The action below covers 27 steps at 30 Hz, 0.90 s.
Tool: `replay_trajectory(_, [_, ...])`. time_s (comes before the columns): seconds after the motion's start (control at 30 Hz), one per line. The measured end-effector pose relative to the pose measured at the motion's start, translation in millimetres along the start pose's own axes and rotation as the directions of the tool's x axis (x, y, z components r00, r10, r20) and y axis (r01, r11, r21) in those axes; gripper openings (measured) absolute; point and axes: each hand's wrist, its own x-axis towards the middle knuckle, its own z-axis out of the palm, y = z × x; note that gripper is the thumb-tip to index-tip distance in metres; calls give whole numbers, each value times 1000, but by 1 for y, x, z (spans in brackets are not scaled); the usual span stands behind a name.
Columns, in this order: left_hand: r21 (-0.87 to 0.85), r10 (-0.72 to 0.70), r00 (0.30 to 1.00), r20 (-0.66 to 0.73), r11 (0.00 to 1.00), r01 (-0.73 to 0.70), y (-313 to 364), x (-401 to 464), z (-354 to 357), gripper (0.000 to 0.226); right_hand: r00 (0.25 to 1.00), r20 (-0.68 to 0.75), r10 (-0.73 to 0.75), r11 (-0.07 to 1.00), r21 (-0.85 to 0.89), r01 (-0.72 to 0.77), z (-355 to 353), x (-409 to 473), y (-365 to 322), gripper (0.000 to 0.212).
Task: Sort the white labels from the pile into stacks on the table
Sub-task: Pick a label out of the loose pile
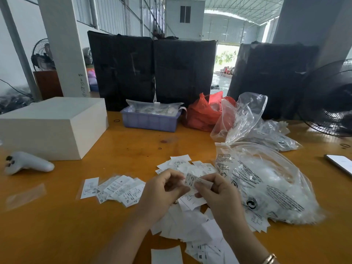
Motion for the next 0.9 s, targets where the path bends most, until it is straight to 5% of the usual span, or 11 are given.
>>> replay_trajectory(0.3, [42,50,999,-12,998,-50,-2,0,-3,16,993,96,62,998,18,-64,-5,3,-3,15])
replay_trajectory(0.77, [-84,36,992,122,996,-26,1,-2,-1,16,957,287,-35,903,-401,153,-6,8,12,14])
replay_trajectory(0.9, [-114,-9,999,31,993,13,1,0,-2,15,976,218,19,964,-262,39,-5,10,11,12])
